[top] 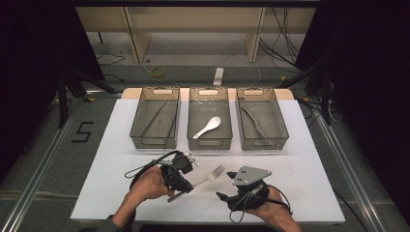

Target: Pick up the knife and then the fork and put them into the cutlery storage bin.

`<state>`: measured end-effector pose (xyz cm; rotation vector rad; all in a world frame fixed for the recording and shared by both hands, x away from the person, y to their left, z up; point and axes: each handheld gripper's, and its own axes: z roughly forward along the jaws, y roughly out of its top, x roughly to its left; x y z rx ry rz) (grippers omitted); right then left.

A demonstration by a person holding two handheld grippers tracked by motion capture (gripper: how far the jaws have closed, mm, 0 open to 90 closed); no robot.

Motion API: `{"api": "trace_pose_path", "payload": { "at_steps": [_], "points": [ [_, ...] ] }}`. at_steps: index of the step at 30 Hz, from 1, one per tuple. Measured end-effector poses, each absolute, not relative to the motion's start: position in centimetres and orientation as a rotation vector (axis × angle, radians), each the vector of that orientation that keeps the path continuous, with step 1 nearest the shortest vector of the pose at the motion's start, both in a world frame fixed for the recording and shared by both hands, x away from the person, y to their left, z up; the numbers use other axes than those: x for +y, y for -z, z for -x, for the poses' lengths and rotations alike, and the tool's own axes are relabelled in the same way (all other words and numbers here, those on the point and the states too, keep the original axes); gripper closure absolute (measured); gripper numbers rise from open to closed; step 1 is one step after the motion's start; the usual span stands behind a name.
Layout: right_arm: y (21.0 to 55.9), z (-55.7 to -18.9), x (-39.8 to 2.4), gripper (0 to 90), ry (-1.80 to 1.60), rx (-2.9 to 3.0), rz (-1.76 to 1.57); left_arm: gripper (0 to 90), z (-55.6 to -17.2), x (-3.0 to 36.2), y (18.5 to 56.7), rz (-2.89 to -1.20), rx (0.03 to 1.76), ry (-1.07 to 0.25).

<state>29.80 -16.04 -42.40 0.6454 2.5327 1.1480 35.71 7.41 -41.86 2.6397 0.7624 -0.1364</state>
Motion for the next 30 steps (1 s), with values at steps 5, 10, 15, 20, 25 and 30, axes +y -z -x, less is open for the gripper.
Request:
{"api": "trace_pose_path", "payload": {
  "at_steps": [5,10,15,20,25,30],
  "points": [
    [42.6,-29.5,-14.7,31.1,-1.144,2.55,-0.581,82.2,-35.3,6.9,41.9,-2.646,0.744,0.142],
    [42.9,-29.4,-13.4,31.7,-1.08,2.564,-0.476,82.2,-35.1,6.4,42.2,-2.663,0.718,0.167],
    [43.6,-29.3,-12.1,35.1,-0.98,2.565,-0.349,82.2,-34.9,6.1,42.2,-2.667,0.699,0.198],
    [44.2,-29.2,-11.1,39.9,-0.895,2.568,-0.262,82.2,-34.6,5.9,42.0,-2.671,0.676,0.204],
    [44.6,-29.0,-10.5,45.1,-0.825,2.569,-0.169,82.2,-34.3,5.6,42.0,-2.688,0.655,0.221],
    [44.9,-29.1,-10.4,51.5,-0.782,2.575,-0.101,82.2,-34.3,5.3,42.1,-2.684,0.645,0.236]
  ]
}}
